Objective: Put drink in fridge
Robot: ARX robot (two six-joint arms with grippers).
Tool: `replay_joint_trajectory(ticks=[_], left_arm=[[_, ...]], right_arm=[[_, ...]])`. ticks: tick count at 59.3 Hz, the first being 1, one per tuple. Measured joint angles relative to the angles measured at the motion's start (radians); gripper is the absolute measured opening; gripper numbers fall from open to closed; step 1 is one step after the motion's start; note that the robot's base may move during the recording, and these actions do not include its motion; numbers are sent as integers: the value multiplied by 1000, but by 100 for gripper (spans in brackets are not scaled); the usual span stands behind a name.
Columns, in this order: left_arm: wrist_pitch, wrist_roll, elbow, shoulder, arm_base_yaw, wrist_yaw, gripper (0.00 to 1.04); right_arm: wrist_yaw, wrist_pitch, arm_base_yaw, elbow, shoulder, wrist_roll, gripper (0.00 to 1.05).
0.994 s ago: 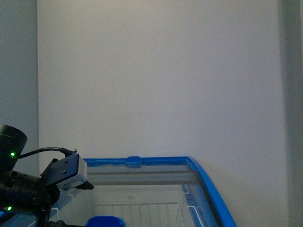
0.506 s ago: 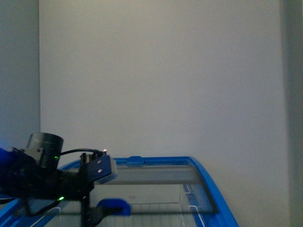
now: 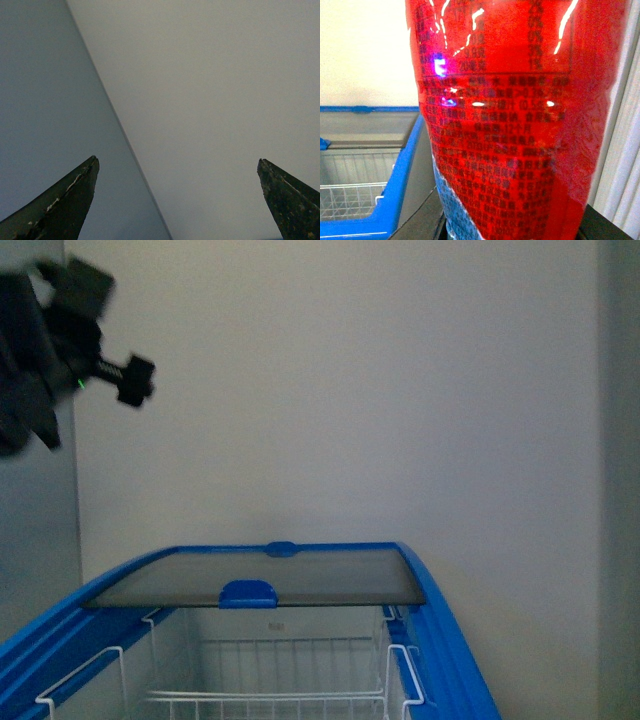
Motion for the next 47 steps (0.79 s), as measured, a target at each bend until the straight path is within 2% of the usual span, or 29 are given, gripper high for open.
replay_joint_trajectory(ticks=[7, 14, 27, 36, 38, 40, 42, 44, 47], left_arm=[[-41, -154, -169, -185, 26, 17, 97], [-105, -316, -447, -435, 72, 71, 97], [-126, -410, -837, -729, 134, 106, 97], [-170, -422, -1030, -915, 170, 137, 97], [-217, -428, -1052, -953, 180, 160, 95], [-341, -454, -1085, -1020, 188, 231, 88], [-434, -468, -1131, -1080, 188, 255, 81], [-457, -476, -1190, -1127, 182, 261, 74], [-449, -481, -1234, -1154, 175, 260, 68]], right_arm=[[4, 0, 0, 0, 0, 0, 37], [7, 0, 0, 0, 0, 0, 37], [6, 0, 0, 0, 0, 0, 37], [6, 0, 0, 0, 0, 0, 37], [6, 0, 0, 0, 0, 0, 37], [6, 0, 0, 0, 0, 0, 37], [6, 0, 0, 0, 0, 0, 37], [6, 0, 0, 0, 0, 0, 37], [6, 0, 0, 0, 0, 0, 37]])
